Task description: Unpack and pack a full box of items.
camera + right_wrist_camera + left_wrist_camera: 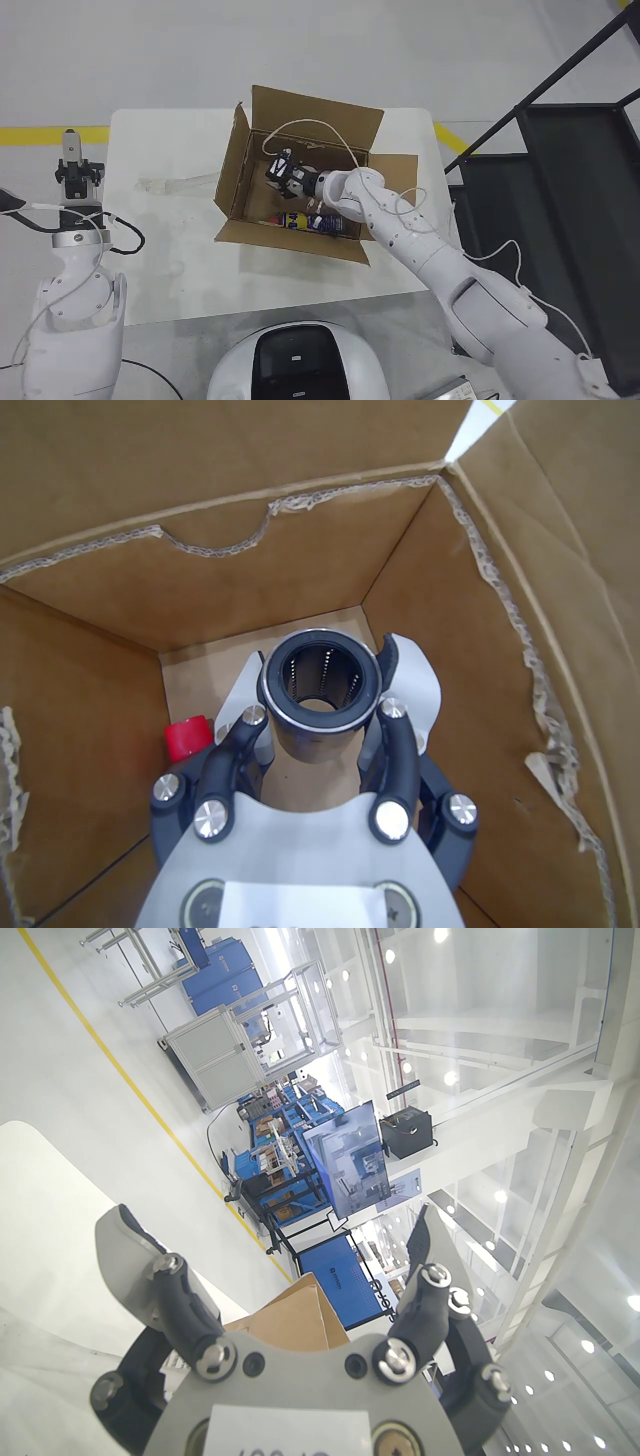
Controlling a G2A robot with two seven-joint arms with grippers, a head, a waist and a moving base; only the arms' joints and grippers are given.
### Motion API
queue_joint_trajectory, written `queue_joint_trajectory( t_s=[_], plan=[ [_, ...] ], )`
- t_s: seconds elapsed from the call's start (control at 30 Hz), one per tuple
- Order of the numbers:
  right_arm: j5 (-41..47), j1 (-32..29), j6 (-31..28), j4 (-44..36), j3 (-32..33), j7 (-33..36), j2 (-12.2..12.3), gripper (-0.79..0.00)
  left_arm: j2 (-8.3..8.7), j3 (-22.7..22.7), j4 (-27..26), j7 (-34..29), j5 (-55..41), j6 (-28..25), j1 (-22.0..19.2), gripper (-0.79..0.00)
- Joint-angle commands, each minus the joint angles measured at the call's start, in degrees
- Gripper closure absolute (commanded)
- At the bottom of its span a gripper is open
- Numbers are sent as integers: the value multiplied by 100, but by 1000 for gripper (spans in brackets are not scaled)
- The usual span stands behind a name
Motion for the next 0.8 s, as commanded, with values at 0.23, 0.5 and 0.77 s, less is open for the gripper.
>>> queue_joint_trajectory(
  t_s=[0.23,0.5,0.77],
  plan=[
    [327,227,138,1059,-239,-564,-384,0,0,0,0,0,0,0,0,-785],
    [421,428,43,1754,-402,-521,-668,-785,0,0,0,0,0,0,0,-785],
    [312,647,-151,2120,-434,-694,-796,-785,0,0,0,0,0,0,0,-785]
  ],
)
